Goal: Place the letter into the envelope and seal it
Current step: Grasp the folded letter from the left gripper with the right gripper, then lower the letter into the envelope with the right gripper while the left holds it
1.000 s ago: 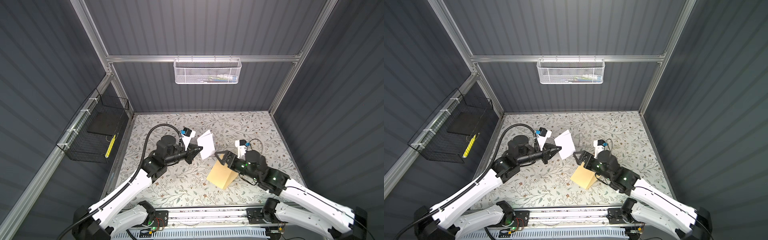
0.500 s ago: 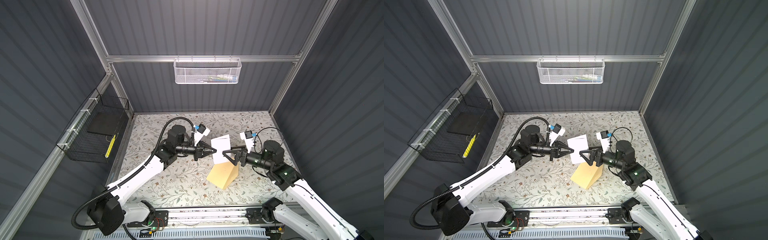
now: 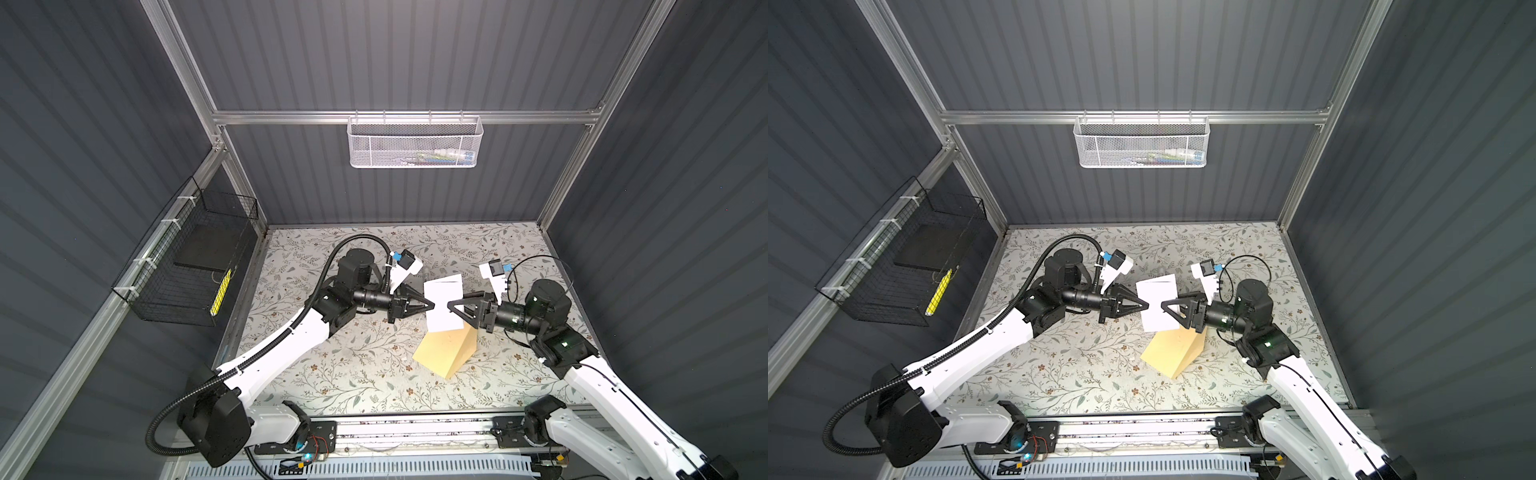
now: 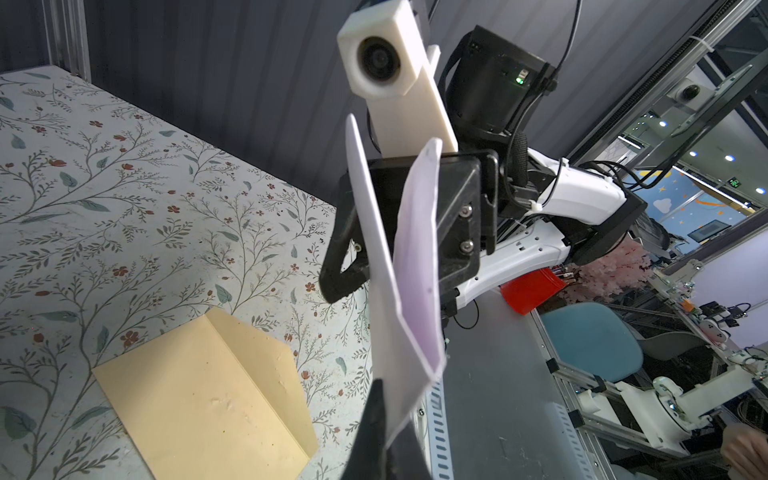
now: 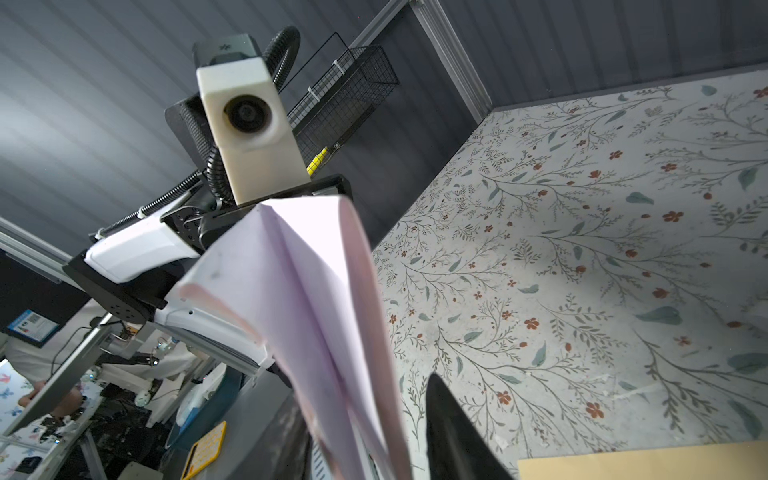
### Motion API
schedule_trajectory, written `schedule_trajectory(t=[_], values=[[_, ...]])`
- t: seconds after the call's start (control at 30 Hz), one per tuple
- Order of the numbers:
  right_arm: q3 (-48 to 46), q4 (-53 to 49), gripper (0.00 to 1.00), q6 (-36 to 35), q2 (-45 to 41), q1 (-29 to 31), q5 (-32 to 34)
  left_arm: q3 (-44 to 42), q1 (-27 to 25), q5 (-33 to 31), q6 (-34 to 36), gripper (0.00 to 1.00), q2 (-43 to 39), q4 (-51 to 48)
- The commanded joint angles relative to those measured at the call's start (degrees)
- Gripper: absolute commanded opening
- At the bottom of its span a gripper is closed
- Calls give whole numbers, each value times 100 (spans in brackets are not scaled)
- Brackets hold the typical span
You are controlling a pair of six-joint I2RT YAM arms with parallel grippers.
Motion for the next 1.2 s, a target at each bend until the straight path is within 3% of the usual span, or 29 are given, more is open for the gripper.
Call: schedule_trajectory(t=[0.0, 0.17, 0.23, 0.27, 0.3, 0.37, 0.43, 0.5, 0.57, 0.7, 1.17], values=[[-57, 58, 27, -17, -191, -49, -42, 205, 19, 16, 262, 0, 125, -256], [-113, -108, 1, 111, -276, -54, 115, 192, 20, -115, 333, 0, 262, -179], [-134, -242, 0, 192, -323, -54, 293, 147, 20, -208, 283, 0, 294, -25], [-153, -321, 0, 258, -355, -51, 401, 136, 20, -315, 258, 5, 307, 27], [-168, -459, 0, 321, -408, -52, 590, 104, 20, -474, 250, 17, 292, 62], [-263, -707, 0, 568, -568, -51, 1120, -18, 20, -907, 200, 62, 203, 186], [-319, -1129, 0, 870, -717, -51, 1771, -264, 24, -2010, 78, 85, 29, 275], [-340, -1998, 0, 1487, -846, -51, 2765, -528, 27, -3297, -94, 100, -109, 291], [-462, -2471, 0, 1940, -878, -53, 3356, -732, 38, -3915, -304, 100, -77, 398], [-676, -3319, 0, 2381, -775, -42, 3957, -1018, 29, -3767, -844, 100, 469, 881], [-1687, -3162, 0, 2868, -431, -42, 4334, -1550, -559, -3541, -1260, 100, 1826, 1832]])
